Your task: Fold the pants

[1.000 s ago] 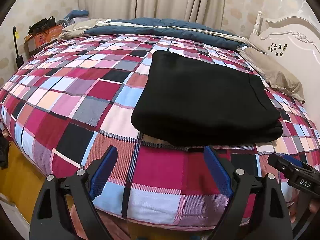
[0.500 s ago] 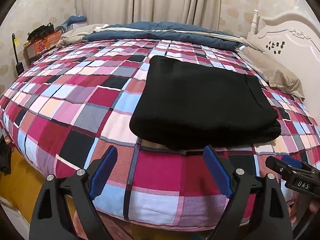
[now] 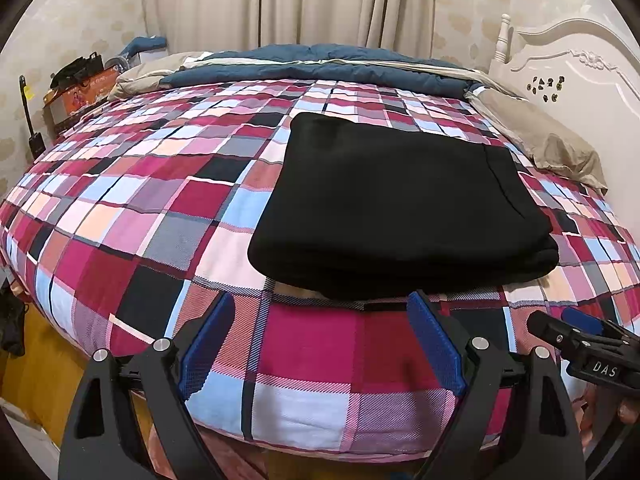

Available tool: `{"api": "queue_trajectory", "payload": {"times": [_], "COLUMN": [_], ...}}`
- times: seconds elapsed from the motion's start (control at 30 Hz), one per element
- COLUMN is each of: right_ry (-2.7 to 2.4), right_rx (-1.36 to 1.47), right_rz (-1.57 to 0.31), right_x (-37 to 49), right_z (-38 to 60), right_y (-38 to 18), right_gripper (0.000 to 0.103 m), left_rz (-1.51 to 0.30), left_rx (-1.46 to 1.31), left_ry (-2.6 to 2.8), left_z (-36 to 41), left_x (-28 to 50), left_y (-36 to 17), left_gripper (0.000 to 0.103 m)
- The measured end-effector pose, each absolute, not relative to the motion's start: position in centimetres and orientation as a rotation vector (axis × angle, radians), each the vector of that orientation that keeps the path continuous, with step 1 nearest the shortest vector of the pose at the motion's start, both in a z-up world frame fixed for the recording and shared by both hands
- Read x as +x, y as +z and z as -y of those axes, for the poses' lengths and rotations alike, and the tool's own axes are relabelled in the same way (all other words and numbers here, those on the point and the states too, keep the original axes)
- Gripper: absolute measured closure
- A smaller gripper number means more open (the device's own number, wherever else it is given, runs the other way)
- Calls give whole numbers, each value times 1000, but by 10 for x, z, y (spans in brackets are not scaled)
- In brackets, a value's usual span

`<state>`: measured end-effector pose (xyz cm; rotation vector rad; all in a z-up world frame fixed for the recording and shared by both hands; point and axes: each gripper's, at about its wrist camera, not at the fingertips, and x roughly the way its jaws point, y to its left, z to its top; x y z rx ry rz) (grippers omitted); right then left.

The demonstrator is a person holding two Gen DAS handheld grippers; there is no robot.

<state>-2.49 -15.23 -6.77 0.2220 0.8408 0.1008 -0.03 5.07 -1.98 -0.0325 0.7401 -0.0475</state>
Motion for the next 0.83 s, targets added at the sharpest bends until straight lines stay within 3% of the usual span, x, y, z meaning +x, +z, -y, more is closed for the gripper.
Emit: {"api": "queue_trajectory", "payload": {"times": [0.63, 0.83], "right_ry": [113, 124], "right_rx": [222, 247], "right_rz": [-850, -818], "right_x": [-28, -23], "right_z": [151, 166], "right_y": [-69, -43], "right_gripper": [5, 5], "left_rz": [-619, -650], "left_rx": [8, -39], "left_ry": [-130, -108], "left_z": [-33, -78], "left_x": [-5, 34], "left_y": [-3, 7], "left_gripper": [13, 13]}}
